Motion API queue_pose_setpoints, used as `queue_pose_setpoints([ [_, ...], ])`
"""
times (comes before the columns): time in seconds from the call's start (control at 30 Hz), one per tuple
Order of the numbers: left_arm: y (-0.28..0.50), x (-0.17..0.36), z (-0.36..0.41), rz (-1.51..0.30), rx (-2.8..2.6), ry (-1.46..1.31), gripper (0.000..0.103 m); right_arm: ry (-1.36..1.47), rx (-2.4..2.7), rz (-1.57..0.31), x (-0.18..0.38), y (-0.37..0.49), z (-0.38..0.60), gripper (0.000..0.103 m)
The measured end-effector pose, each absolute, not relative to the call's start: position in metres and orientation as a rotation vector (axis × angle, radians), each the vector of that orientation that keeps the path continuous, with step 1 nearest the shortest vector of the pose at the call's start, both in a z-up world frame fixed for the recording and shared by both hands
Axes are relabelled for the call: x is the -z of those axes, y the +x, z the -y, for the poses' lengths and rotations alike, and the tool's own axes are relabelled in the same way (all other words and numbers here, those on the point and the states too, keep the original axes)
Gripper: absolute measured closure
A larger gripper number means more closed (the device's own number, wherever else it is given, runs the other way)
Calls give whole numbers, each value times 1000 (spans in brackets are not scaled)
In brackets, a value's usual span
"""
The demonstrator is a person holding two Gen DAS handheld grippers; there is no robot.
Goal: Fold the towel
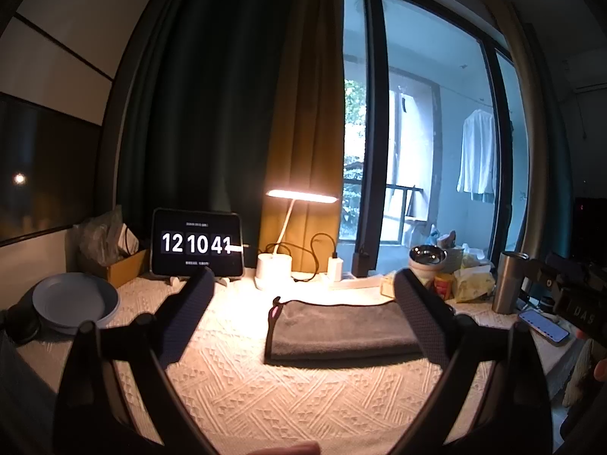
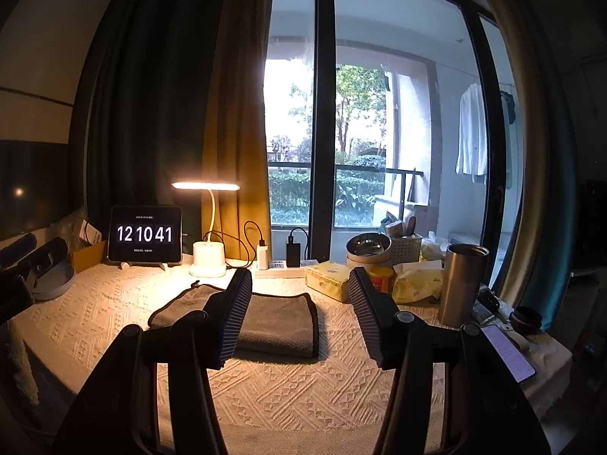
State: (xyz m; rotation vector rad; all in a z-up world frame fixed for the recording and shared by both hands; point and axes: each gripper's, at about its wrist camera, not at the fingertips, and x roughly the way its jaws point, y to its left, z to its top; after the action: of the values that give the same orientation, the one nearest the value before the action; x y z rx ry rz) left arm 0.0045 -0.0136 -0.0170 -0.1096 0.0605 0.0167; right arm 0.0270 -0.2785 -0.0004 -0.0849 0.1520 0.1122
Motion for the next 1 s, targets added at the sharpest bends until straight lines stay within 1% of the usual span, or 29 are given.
queue_pose_setpoints([
  [1.0, 6, 21, 16, -85, -30, -116, 7, -84, -122, -169, 3, 31, 275, 47],
])
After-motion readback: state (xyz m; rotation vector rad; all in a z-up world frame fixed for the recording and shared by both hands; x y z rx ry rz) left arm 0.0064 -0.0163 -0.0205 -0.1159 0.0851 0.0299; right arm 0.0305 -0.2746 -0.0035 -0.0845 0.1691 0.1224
